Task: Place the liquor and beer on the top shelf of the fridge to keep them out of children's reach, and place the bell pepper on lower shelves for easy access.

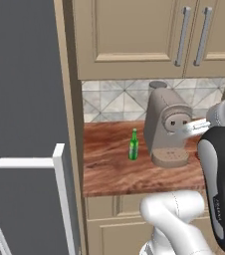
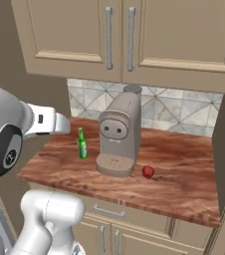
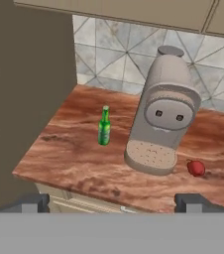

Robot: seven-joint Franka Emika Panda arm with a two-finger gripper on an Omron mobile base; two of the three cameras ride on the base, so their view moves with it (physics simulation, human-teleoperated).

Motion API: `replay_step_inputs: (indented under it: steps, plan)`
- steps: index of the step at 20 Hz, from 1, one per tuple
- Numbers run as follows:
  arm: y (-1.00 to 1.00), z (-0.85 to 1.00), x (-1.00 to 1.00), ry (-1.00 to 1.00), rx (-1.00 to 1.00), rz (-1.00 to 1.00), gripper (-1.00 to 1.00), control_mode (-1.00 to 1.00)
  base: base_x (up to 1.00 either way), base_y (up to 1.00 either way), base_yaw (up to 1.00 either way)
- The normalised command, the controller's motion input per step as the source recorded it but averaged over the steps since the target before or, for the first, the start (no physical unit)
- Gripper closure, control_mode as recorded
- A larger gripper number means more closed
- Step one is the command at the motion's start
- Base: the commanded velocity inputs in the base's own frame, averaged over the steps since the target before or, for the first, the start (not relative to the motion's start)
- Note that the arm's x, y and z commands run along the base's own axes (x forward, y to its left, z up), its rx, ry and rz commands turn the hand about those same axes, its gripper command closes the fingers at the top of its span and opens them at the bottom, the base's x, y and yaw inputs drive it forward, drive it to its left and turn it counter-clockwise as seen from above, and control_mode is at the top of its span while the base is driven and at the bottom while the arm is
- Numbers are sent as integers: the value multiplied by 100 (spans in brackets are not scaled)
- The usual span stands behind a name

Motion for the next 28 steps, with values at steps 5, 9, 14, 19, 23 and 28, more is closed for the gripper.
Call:
replay_step_inputs:
  steps: [5, 9, 14, 19, 23, 28]
  plan:
    - [0, -12, 6, -3, 0, 2, -100, -100, 28, 0, 15]
    - [0, -63, 35, -13, 0, 7, -100, -100, 0, 0, 0]
    - [5, -62, 39, -10, 0, 2, -100, -100, 0, 0, 0]
    - [10, -39, 27, -8, 0, 4, -100, -100, 0, 0, 0]
    - [10, -34, 16, -8, 0, 7, -100, -100, 0, 0, 0]
    - [14, -37, 25, -5, 0, 7, -100, -100, 0, 0, 0]
